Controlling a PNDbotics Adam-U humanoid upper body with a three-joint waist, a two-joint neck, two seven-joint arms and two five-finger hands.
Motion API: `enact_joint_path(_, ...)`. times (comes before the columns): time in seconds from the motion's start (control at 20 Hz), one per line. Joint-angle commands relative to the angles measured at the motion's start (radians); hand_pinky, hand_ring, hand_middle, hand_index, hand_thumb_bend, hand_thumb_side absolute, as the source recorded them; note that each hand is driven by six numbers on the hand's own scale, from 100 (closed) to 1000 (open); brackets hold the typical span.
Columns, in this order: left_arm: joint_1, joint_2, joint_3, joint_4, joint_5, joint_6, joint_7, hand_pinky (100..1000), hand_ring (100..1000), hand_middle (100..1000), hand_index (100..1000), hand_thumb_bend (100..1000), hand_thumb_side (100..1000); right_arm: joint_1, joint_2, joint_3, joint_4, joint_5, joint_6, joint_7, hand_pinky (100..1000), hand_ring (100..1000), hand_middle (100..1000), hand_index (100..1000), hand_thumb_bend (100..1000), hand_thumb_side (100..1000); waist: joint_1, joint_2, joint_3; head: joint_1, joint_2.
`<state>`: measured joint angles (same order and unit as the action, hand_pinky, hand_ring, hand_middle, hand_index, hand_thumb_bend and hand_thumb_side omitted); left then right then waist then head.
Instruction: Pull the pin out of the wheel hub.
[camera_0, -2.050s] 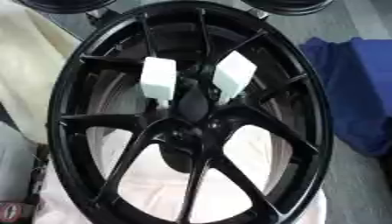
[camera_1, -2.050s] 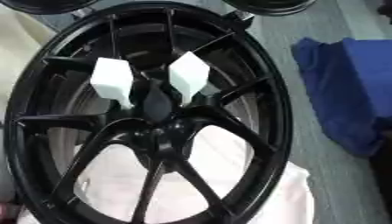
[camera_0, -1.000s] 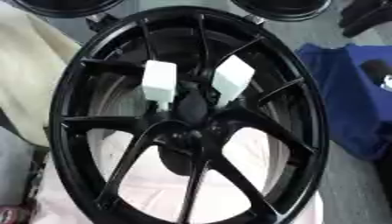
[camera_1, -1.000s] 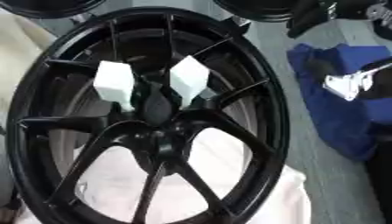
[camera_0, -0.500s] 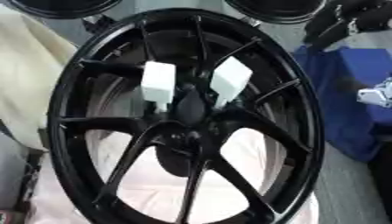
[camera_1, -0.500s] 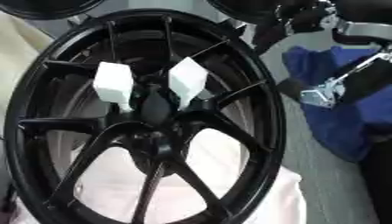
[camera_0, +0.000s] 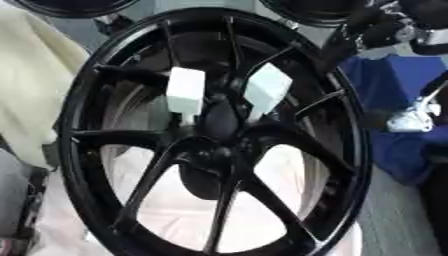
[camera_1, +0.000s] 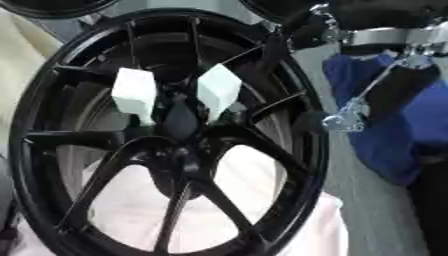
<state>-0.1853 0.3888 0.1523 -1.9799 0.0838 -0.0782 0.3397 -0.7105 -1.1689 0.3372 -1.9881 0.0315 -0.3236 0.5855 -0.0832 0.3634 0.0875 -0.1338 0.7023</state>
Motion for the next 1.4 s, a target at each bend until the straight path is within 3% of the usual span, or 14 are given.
enact_joint_path(0.05, -0.004, 0.030, 0.003, -0.020, 0.003, 0.001, -0.003, 946, 569, 578, 757, 194, 743, -0.040, 0.003, 0.008, -0.012, -0.011, 0.036, 0.048, 870, 840, 763, 856, 428, 310, 0.001, -0.027, 0.002, -0.002, 0.007)
enact_joint_path(0.3, -0.003, 0.030, 0.003, -0.020, 0.001, 0.002, -0.002, 946, 568, 577, 756, 192, 744, -0.089, 0.040, 0.023, -0.012, -0.013, 0.097, 0.076, 875, 843, 766, 869, 446, 260, -0.004, -0.024, 0.009, -0.008, 0.011)
enact_joint_path(0.8, -0.007, 0.033, 0.001, -0.020, -0.003, 0.006, -0.002, 947, 565, 574, 756, 190, 747, -0.170, 0.106, 0.046, -0.012, -0.035, 0.194, 0.061, 869, 843, 794, 871, 432, 242, -0.019, -0.011, 0.031, -0.033, 0.012)
enact_joint_path(1.4, -0.015, 0.032, 0.001, -0.020, -0.011, 0.013, -0.001, 950, 564, 573, 757, 187, 755, -0.164, 0.126, 0.059, -0.012, -0.021, 0.232, 0.061, 862, 838, 792, 861, 392, 193, -0.042, 0.015, 0.053, -0.045, 0.011)
